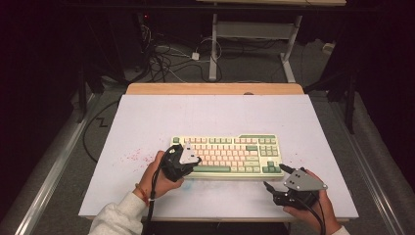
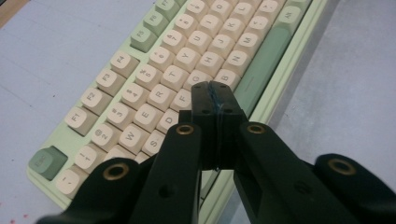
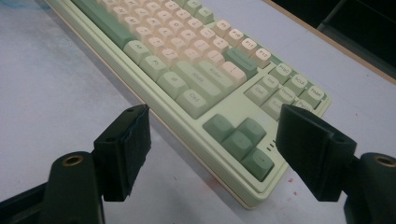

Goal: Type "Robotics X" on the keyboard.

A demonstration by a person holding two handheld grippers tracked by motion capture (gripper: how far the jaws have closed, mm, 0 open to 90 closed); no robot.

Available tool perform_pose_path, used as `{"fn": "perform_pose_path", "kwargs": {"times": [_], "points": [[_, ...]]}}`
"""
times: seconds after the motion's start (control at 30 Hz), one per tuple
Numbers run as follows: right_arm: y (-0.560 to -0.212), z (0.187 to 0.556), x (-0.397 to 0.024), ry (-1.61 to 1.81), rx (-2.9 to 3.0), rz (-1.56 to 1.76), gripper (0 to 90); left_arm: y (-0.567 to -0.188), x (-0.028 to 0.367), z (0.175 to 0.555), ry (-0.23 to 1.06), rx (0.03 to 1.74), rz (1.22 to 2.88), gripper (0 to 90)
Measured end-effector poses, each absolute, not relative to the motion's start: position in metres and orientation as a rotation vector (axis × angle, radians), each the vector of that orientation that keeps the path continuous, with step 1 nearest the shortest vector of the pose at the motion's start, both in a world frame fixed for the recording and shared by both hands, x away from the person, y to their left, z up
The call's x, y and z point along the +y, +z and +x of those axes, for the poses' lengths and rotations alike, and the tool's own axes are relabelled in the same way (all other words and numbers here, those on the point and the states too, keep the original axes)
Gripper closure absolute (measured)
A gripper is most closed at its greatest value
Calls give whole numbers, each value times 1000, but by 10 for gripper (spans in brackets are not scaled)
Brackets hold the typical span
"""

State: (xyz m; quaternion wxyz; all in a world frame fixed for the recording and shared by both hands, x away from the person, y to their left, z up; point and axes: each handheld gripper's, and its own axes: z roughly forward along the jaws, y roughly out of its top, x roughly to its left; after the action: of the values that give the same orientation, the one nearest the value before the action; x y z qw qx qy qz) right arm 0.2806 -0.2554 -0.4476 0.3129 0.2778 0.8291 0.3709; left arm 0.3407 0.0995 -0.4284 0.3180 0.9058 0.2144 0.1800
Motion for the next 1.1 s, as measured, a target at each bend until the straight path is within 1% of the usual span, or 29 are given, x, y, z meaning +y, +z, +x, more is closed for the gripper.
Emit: {"fn": "perform_pose_path", "kwargs": {"times": [0.33,0.63,0.9,1.1], "points": [[-448,281,-255,977,2190,732,265,-433,94,338,442,536,2412,875],[-449,281,-255,968,2200,727,265,-439,91,340,446,538,2434,874],[-449,281,-254,966,2207,728,265,-436,91,341,449,540,2421,874],[-450,282,-254,964,2210,727,265,-442,88,342,451,536,2448,873]]}}
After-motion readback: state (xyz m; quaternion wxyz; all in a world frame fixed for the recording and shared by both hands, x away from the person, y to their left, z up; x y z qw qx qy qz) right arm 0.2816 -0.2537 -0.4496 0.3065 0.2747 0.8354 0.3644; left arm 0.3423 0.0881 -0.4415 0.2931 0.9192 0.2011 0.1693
